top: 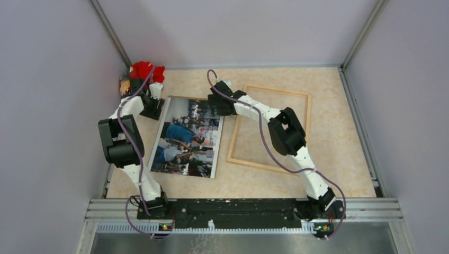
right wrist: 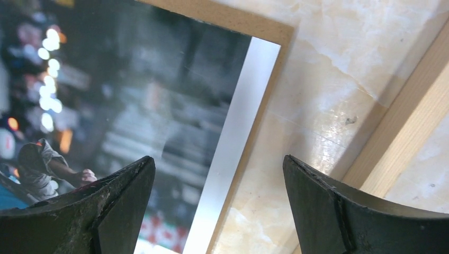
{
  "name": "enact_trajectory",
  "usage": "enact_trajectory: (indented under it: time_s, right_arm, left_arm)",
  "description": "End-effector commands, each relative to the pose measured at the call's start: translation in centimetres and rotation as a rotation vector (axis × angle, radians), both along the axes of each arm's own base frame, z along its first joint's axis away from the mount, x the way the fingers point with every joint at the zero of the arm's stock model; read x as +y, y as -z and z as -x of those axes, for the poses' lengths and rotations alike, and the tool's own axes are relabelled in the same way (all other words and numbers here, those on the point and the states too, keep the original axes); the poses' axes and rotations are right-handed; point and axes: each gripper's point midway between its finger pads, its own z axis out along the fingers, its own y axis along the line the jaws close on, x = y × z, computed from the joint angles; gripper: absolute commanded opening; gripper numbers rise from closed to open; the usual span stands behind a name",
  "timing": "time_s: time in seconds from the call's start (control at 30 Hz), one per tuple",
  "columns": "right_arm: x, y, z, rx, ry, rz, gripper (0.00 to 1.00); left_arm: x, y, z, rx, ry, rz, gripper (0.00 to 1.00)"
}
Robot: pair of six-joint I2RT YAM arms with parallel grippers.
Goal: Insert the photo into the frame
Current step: Pick up the photo at the center of the board.
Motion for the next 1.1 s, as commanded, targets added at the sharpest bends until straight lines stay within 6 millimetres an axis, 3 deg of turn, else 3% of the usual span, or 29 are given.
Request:
enact_trajectory:
  time_s: [0.0, 0.23, 0.73, 1.07]
  right_arm:
    - [1.4, -2.3, 0.4, -0.006, -0.005, -0.092, 0.9]
    - [1.4, -2.1, 1.1, 0.02, -0.002, -0.117, 0.91]
    - [2.0, -1.4, 3.2, 0.092, -0.009, -0.207, 0.91]
    - [1.9, -1.6, 3.1, 0.079, -0.01, -0.198, 0.91]
  left_arm:
    - [3.0, 2.7, 0.7, 0.03, -0.096, -0.135, 0.7]
    - [1.1, 3.8, 1.1, 0.043, -0.064, -0.051, 0.69]
    - [-1.3, 3.1, 0.9, 0.014, -0.037, -0.032, 0.69]
    - [-2.3, 1.8, 0.4, -0.034, -0.02, -0.06, 0.69]
